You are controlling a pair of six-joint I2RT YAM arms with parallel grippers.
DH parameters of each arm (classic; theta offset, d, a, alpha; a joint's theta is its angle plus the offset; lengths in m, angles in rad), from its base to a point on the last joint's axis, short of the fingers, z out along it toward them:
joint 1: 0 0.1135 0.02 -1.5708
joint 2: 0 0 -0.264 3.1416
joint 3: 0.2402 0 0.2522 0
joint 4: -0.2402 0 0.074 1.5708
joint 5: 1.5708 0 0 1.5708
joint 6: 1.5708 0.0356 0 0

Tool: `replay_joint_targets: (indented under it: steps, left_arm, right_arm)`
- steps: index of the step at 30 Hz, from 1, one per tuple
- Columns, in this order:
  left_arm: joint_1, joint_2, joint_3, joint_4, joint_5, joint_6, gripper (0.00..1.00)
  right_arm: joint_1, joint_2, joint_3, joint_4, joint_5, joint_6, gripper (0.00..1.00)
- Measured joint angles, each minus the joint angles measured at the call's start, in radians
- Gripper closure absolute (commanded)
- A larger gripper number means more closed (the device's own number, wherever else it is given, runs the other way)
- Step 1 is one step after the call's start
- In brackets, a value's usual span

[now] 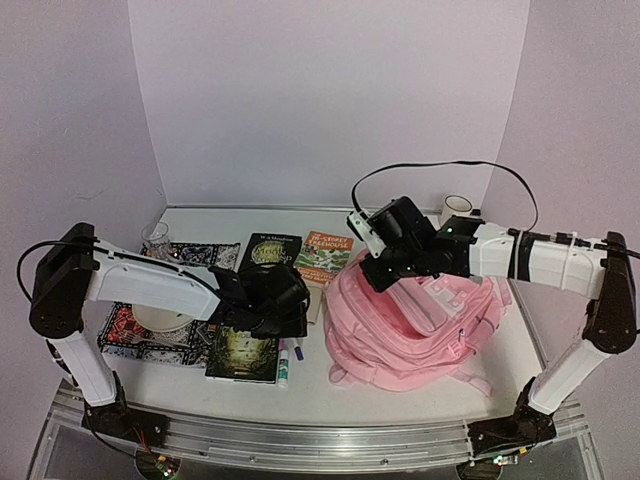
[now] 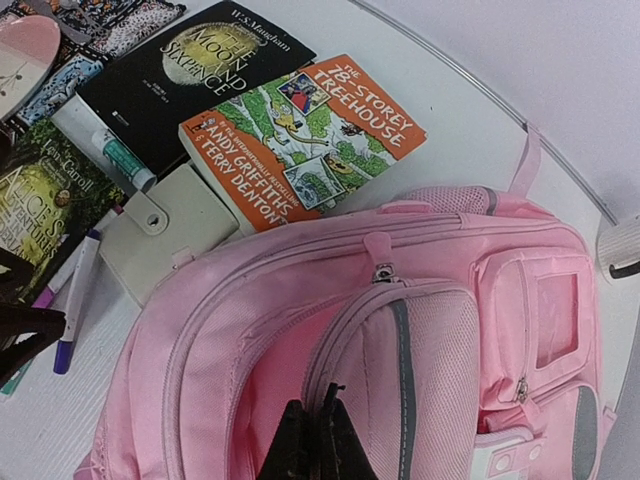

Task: Pack the student bag
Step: Pick up the pen at the center of the board.

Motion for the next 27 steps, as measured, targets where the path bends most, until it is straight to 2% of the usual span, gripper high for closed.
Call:
replay_joint_targets:
  steps: [9,20,23,27]
  left_arm:
    - [0.003,0.070,0.003,-0.019,0.011,-0.100,0.58]
    - [0.015,0.165,0.069,-0.019,0.016,-0.118,0.66]
    - [0.027,0.178,0.070,-0.017,0.017,-0.121,0.74]
    - [0.031,0.186,0.070,-0.014,0.019,-0.130,0.93]
  right_arm:
    - [0.000,0.000,0.007,-0.005,0.000,-0.018,1.00]
    - [0.000,0.000,0.007,-0.005,-0.007,-0.025,1.00]
    - [0.000,0.000,0.007,-0.005,-0.010,-0.025,1.00]
    - [0.000,0.000,0.007,-0.005,-0.011,-0.025,1.00]
